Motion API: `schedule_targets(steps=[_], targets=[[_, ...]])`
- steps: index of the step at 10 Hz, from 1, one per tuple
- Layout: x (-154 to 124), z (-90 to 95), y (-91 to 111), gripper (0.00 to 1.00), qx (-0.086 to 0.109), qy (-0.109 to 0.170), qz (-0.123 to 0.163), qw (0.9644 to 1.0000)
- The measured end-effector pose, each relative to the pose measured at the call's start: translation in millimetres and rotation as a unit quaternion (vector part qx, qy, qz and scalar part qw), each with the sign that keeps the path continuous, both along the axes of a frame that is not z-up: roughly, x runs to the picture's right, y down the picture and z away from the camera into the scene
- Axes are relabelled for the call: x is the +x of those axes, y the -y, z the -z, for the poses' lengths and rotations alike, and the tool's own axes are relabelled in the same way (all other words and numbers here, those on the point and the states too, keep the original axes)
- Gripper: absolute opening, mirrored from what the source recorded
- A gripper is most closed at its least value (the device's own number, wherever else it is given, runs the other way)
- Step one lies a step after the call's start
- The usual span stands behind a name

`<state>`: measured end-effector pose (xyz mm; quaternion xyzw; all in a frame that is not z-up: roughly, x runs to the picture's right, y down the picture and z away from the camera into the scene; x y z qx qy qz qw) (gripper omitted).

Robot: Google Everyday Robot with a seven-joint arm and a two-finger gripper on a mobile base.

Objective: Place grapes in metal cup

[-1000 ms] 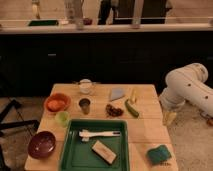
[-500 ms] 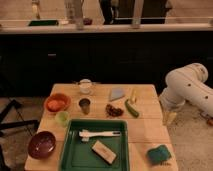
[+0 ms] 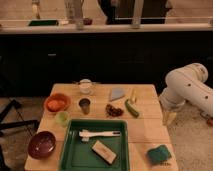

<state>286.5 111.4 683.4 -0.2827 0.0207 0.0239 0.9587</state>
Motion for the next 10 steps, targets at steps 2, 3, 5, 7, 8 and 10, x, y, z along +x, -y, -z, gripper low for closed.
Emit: schedule_targets(steps=[2, 3, 5, 7, 8, 10], targets=[[0.0, 0.0, 0.0, 0.8, 0.0, 0.0, 0.0, 1.0], [0.0, 0.0, 0.0, 0.8, 0.0, 0.0, 0.0, 1.0], [0.0, 0.0, 0.0, 0.8, 0.0, 0.0, 0.0, 1.0], [0.1, 0.1, 0.3, 0.8, 0.0, 0.001, 0.0, 1.0], [-0.4, -1.6, 0.1, 0.8, -0.002, 0.005, -0.01, 0.9999], [-2.2, -10.4, -7.5, 0.8, -0.01, 0.007, -0.043, 0.999]])
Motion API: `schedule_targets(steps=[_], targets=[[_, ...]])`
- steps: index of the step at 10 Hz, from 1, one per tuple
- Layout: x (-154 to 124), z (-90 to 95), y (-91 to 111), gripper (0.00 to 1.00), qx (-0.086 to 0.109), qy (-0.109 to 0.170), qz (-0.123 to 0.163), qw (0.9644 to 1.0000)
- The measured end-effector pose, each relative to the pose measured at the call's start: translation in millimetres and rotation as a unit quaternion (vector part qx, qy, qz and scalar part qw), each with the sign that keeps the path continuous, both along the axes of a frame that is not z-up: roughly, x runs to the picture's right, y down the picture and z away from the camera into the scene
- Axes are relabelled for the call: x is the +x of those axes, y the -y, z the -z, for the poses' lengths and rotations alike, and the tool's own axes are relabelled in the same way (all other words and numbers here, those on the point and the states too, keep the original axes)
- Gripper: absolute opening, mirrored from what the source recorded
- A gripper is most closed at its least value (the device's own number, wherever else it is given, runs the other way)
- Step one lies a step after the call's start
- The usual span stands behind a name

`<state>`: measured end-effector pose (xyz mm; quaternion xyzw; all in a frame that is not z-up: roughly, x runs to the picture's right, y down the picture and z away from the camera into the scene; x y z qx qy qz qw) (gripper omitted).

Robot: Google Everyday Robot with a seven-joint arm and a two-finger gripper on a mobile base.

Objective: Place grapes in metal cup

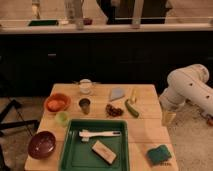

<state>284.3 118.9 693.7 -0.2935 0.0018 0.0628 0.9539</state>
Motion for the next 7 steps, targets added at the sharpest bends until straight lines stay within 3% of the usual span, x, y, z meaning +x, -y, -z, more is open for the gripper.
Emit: schedule_targets(steps=[2, 4, 7], targets=[[-14.9, -8.3, 1.7, 0.8, -0.002, 0.004, -0.039, 0.9992], [-24.8, -12.3, 7.5, 0.8, 0.002, -0.006, -0.091, 0.9958], [-26.4, -12.2, 8.5, 0.8, 0.004, -0.003, -0.1, 0.995]])
